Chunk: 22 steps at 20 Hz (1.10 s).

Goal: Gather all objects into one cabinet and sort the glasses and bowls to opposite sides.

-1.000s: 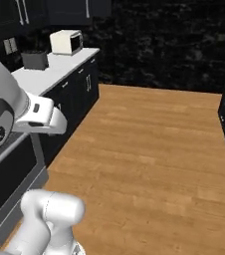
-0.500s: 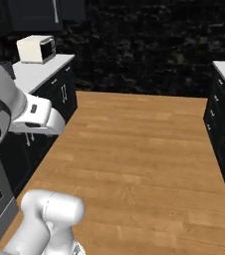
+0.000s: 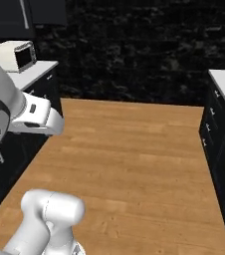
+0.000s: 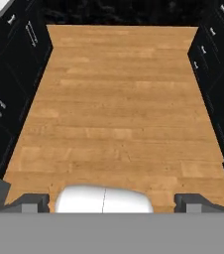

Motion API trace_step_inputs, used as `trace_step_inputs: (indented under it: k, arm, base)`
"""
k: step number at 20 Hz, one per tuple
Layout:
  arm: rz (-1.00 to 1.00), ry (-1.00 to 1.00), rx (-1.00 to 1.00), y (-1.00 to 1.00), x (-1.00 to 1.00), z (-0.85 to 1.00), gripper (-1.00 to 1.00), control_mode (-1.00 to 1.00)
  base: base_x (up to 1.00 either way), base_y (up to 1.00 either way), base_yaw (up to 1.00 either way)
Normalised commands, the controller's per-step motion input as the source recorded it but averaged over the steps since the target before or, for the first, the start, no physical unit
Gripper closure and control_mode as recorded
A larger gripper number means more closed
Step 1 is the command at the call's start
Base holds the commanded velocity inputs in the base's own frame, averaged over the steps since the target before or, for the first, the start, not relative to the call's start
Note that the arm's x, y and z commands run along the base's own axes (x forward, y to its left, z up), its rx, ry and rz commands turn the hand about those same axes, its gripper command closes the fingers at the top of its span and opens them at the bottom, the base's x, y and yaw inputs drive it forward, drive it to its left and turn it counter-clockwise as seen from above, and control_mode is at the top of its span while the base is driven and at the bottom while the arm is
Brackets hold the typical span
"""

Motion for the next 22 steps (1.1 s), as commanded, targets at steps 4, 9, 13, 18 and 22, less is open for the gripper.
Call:
trace_step_inputs:
  k: [4, 9, 13, 18, 22]
  arm:
    - [0.00, 0.00, 0.00, 0.00, 0.00, 0.00, -1.00, 1.00]
    - [0.00, 0.00, 0.00, 0.00, 0.00, 0.00, -1.00, 1.00]
    - [0.00, 0.00, 0.00, 0.00, 0.00, 0.00, -1.00, 1.00]
    - [0.00, 0.00, 0.00, 0.00, 0.00, 0.00, -1.00, 1.00]
    - [0.00, 0.00, 0.00, 0.00, 0.00, 0.00, -1.00, 1.00]
  base:
    - [1.00, -0.58, 0.00]
    - [1.00, -0.45, 0.00]
    - [1.00, -0.28, 0.00]
    - [1.00, -0.20, 0.00]
    - [1.00, -0.20, 0.00]
